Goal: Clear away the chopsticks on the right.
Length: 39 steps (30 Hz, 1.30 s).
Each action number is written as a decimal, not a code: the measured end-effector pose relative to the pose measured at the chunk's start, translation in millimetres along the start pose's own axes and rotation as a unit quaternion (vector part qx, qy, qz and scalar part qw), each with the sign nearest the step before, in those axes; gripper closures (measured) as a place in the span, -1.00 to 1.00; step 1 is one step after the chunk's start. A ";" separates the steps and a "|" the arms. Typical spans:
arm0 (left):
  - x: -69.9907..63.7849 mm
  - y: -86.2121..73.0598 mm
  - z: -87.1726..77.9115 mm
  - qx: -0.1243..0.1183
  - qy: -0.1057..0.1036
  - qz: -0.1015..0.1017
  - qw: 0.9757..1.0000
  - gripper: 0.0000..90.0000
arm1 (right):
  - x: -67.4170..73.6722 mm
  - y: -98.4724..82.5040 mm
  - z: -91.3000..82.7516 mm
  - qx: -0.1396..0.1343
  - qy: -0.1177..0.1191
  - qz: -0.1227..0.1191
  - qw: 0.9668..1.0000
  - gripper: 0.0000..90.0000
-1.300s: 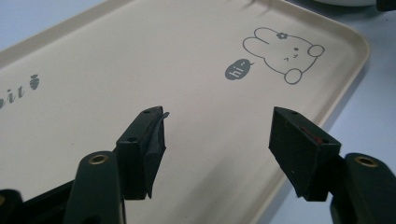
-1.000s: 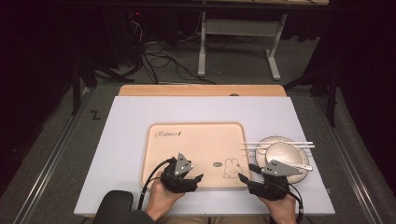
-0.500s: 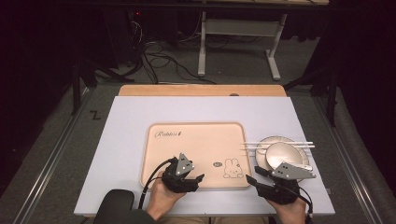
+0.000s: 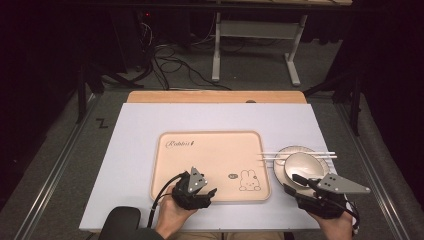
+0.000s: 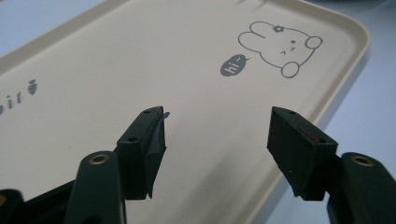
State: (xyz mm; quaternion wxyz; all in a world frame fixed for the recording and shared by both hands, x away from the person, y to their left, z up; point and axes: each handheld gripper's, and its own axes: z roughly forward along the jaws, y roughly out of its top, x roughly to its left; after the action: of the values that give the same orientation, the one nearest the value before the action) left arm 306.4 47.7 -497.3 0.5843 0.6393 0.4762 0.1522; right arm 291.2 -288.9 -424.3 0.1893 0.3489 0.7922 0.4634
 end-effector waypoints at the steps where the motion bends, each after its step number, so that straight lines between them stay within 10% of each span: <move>1: -0.1 0.3 -1.3 -0.003 0.001 0.001 1.000 -0.17 | 0.0 0.0 0.0 0.000 0.000 0.000 1.000 0.19; 20: 7.4 -1.7 -18.6 -0.016 0.036 -0.008 0.999 -0.18 | -56.8 19.9 -27.5 0.026 -0.045 -0.003 0.999 0.30; 39: 14.6 -7.3 -28.8 -0.014 0.066 -0.027 0.997 -0.20 | -110.2 36.9 -7.5 0.075 -0.056 -0.013 0.996 0.43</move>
State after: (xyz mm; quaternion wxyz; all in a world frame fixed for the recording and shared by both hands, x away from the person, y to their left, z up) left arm 288.9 75.5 -501.3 0.5643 0.6067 0.5286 0.1849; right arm 375.9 -361.6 -391.1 0.2125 0.3770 0.8176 0.3799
